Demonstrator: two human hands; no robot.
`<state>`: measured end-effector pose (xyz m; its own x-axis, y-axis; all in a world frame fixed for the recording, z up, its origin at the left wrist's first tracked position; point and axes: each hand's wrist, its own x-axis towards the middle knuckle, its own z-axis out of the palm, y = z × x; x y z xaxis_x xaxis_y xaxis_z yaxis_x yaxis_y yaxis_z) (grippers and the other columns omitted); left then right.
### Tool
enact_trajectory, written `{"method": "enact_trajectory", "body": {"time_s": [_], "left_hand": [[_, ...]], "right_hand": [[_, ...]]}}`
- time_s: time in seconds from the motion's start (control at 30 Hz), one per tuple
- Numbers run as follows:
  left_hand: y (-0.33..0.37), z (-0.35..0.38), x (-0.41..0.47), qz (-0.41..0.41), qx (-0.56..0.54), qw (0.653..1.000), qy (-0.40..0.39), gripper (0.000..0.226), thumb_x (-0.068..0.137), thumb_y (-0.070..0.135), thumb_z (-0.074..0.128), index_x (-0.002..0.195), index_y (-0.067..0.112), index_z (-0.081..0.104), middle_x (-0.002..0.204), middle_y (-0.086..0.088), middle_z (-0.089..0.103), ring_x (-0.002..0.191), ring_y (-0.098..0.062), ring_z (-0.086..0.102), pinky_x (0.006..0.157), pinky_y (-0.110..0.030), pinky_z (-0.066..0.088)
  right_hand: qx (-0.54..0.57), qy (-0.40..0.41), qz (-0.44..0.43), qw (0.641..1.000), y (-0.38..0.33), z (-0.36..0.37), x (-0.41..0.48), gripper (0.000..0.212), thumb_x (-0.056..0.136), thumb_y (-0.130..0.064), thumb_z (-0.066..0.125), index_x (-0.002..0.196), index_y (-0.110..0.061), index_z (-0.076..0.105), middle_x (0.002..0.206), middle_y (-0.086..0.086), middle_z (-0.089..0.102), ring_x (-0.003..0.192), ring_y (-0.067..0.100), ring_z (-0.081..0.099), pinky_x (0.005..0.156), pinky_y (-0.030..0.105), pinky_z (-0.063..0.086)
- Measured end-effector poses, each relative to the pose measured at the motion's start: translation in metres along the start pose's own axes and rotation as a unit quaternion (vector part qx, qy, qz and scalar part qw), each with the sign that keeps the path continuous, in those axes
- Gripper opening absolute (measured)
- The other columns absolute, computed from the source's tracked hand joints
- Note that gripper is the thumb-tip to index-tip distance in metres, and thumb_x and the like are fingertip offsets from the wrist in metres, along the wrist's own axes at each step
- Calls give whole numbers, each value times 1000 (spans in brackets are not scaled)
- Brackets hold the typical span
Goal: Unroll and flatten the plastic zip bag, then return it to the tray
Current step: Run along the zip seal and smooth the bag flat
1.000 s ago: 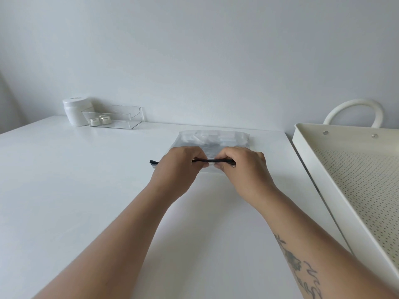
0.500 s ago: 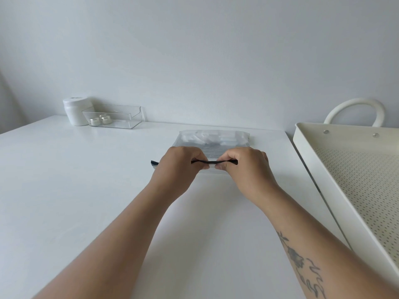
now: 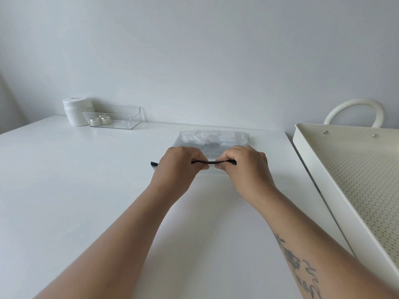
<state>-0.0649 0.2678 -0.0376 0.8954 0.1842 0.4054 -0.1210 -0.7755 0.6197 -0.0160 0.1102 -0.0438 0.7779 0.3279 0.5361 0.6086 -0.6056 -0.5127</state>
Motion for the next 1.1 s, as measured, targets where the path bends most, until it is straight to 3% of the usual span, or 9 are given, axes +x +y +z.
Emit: {"method": "enact_trajectory", "body": {"time_s": [0.1, 0.27, 0.4, 0.6, 0.73, 0.87, 0.97, 1.1], "left_hand": [[0, -2, 0, 5, -2, 1000, 6, 9, 81, 16, 73, 78, 25, 76, 59, 11, 61, 52, -1, 49, 50, -15, 36], [-1, -2, 0, 3, -2, 1000, 1, 12, 83, 17, 70, 78, 26, 75, 56, 13, 58, 52, -3, 47, 46, -18, 32], [0, 0, 0, -1, 2, 1000, -4, 11, 85, 18, 67, 78, 24, 73, 52, 14, 54, 48, -3, 46, 49, -24, 31], [6, 2, -2, 58, 84, 995, -14, 8, 91, 20, 60, 84, 19, 65, 78, 6, 65, 80, -19, 56, 70, -37, 46], [7, -4, -1, 61, 94, 993, 25, 6, 88, 26, 65, 86, 24, 70, 79, 8, 67, 84, -16, 56, 75, -36, 44], [3, -11, 1, 35, 112, 993, 33, 4, 85, 29, 68, 84, 27, 71, 77, 6, 64, 81, -20, 57, 67, -33, 41], [4, -8, -1, 39, 122, 991, 33, 8, 88, 24, 65, 81, 24, 70, 67, 13, 56, 76, -16, 52, 66, -29, 31], [3, -3, -1, 38, 120, 991, 40, 11, 88, 22, 63, 79, 24, 68, 62, 17, 52, 70, -12, 48, 67, -29, 28]], "right_hand": [[9, 6, 5, 1000, 1, 0, 0, 8, 82, -25, 71, 75, -29, 71, 67, -20, 57, 82, 5, 45, 81, 26, 28], [9, 1, 7, 1000, 4, 2, 0, 7, 83, -27, 70, 76, -29, 72, 65, -19, 57, 79, 2, 38, 78, 25, 24], [-6, -5, -6, 1000, 2, 1, 0, 8, 85, -28, 67, 78, -28, 70, 73, -15, 62, 83, 7, 47, 82, 28, 30], [-35, -26, -29, 999, -1, 2, -1, 10, 90, -24, 63, 80, -27, 63, 80, -14, 60, 87, 14, 51, 86, 33, 32], [-50, -1, -30, 998, -2, 2, 1, 10, 90, -23, 62, 80, -26, 62, 80, -14, 60, 84, 16, 52, 84, 34, 33], [-58, 7, -28, 998, -1, 0, 1, 10, 90, -20, 62, 81, -25, 63, 78, -12, 60, 84, 18, 52, 84, 33, 32], [-77, -8, -38, 996, -2, -1, -1, 9, 91, -20, 58, 85, -25, 61, 84, -11, 62, 88, 19, 52, 86, 33, 30], [-96, -13, -72, 993, -6, 0, -2, 8, 88, -25, 62, 96, -26, 60, 94, -11, 64, 93, 17, 51, 86, 31, 27]]}}
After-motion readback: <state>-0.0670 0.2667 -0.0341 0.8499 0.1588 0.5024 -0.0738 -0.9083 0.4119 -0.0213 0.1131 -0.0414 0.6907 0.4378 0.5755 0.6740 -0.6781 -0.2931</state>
